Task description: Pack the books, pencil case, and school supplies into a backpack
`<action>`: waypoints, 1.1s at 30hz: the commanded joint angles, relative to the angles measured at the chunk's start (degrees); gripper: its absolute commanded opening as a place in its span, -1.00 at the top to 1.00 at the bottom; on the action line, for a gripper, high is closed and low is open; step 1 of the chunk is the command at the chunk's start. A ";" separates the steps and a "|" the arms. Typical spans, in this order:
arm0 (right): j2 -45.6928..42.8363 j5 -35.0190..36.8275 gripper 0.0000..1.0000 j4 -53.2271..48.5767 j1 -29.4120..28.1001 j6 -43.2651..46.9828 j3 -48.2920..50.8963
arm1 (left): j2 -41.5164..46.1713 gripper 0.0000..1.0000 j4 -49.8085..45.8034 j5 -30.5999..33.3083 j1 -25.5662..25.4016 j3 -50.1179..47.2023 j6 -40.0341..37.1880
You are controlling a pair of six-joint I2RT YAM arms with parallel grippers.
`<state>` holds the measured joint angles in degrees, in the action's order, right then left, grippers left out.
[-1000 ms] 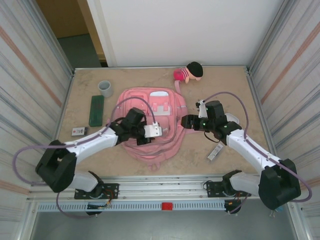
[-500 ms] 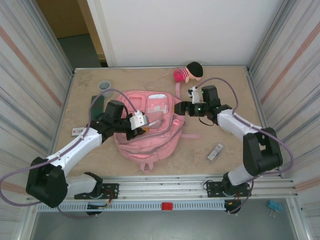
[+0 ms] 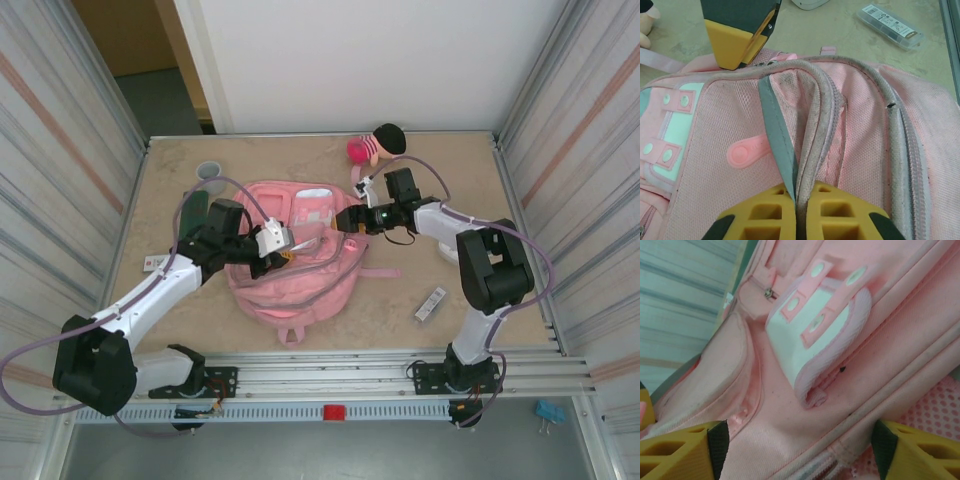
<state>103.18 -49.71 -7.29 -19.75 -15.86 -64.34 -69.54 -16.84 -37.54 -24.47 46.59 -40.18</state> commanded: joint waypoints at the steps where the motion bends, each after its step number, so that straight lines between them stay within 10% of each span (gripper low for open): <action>1: -0.84 -5.22 -0.46 -9.64 -0.86 4.47 -1.88 | 1.35 1.00 6.43 -1.26 0.87 2.42 1.64; 9: -5.16 -8.43 -0.01 -20.75 -1.28 9.13 -2.28 | 0.78 1.00 7.35 -0.43 1.00 2.37 1.69; 33: 0.32 -7.82 0.47 -10.09 0.40 5.46 -5.17 | 1.84 1.00 7.16 -2.43 1.07 1.59 1.62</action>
<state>103.59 -54.04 -18.33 -19.29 -10.02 -67.83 -69.56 -14.74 -37.67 -23.66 46.59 -38.72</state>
